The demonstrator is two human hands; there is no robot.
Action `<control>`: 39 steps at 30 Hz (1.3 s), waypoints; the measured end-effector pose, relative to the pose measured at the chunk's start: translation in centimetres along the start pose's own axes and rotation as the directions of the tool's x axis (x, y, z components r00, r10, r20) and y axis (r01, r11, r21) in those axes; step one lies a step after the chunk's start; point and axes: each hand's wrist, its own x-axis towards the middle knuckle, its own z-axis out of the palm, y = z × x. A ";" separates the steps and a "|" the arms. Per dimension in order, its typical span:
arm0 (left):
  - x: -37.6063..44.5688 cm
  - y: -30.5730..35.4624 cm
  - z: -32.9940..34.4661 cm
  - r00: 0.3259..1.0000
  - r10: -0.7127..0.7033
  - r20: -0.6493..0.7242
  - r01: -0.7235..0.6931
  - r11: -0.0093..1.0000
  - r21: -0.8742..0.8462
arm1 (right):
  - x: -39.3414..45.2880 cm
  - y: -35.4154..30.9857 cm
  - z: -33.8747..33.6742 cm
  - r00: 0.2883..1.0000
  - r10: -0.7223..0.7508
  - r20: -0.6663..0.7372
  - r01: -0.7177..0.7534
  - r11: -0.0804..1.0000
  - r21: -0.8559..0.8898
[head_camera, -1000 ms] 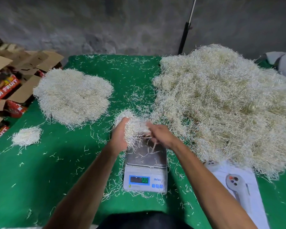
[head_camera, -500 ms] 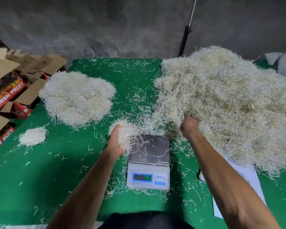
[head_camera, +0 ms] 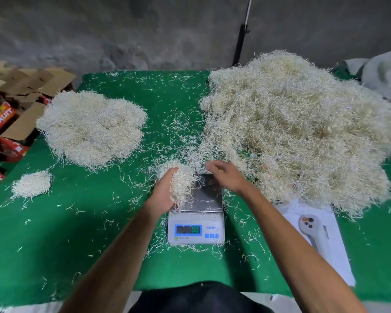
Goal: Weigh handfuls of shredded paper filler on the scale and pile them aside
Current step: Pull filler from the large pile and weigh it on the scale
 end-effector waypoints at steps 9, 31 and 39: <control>-0.3 -1.2 1.1 0.929 0.179 -0.322 -0.110 0.969 0.223 | -0.3 1.8 2.6 0.973 0.074 -0.218 -0.005 0.954 0.301; -1.1 -15.7 -13.2 0.869 0.492 -0.052 0.109 -0.088 0.990 | -10.3 17.2 8.8 0.958 0.028 -0.286 -0.174 0.847 -0.502; -0.7 -16.2 -13.6 0.889 0.453 -0.064 0.112 -0.078 0.991 | -10.0 17.6 9.0 0.965 0.046 -0.257 -0.197 0.775 -0.601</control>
